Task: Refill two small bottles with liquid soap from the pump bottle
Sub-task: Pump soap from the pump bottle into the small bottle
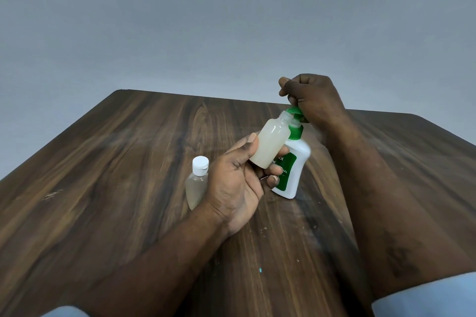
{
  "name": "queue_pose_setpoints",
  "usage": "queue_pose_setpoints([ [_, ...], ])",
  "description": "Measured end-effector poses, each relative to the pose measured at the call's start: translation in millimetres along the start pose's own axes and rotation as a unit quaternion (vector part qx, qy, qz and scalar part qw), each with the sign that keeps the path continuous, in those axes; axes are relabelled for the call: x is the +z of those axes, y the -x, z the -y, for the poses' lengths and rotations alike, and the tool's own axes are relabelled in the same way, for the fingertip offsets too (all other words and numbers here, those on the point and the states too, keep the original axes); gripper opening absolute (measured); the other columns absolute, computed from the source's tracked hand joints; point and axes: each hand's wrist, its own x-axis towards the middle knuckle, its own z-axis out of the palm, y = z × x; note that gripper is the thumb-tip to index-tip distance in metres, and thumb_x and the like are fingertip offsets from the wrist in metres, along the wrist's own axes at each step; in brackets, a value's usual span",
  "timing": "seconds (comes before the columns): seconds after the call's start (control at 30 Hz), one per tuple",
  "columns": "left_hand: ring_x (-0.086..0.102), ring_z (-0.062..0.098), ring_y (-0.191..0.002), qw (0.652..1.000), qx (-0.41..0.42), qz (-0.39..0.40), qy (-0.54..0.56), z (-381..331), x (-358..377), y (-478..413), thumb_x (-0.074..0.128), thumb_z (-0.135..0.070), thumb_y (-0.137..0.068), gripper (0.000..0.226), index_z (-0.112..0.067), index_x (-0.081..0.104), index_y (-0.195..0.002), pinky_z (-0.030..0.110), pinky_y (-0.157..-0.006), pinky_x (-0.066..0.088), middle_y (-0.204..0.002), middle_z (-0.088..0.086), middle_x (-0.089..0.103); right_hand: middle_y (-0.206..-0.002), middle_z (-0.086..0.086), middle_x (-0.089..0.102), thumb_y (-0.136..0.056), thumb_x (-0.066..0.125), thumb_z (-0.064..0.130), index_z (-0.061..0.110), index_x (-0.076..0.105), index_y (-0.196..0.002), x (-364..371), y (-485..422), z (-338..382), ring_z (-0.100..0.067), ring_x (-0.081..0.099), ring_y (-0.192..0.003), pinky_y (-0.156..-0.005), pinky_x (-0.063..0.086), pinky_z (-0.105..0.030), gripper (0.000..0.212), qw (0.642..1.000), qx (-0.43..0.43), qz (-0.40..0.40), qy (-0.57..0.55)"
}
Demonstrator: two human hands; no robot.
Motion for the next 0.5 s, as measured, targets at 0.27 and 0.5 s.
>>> queue_pose_setpoints([
  [0.27, 0.065, 0.017, -0.073, 1.0, 0.01, 0.014, -0.001, 0.6, 0.1, -0.7, 0.05, -0.027, -0.099, 0.048, -0.01, 0.055, -0.143, 0.025, -0.064, 0.053, -0.109, 0.018, 0.074, -0.073, -0.001, 0.065, -0.092, 0.072, 0.017, 0.016, 0.065, -0.063, -2.1, 6.1, -3.8, -0.013, 0.05, -0.054, -0.043, 0.033, -0.021, 0.029, 0.999, 0.031, 0.004, -0.035],
  [0.5, 0.065, 0.016, -0.077, 1.0, 0.014, 0.024, -0.009, 3.5, -1.3, -1.5, 0.053, -0.028, -0.096, 0.05, -0.012, 0.057, -0.143, 0.026, -0.064, 0.052, -0.115, 0.015, 0.073, -0.113, -0.016, 0.078, -0.09, 0.073, 0.025, 0.025, 0.067, -0.05, -6.2, 7.9, -7.8, -0.019, 0.065, -0.071, -0.051, 0.037, -0.027, 0.04, 1.0, 0.022, -0.003, 0.008],
])
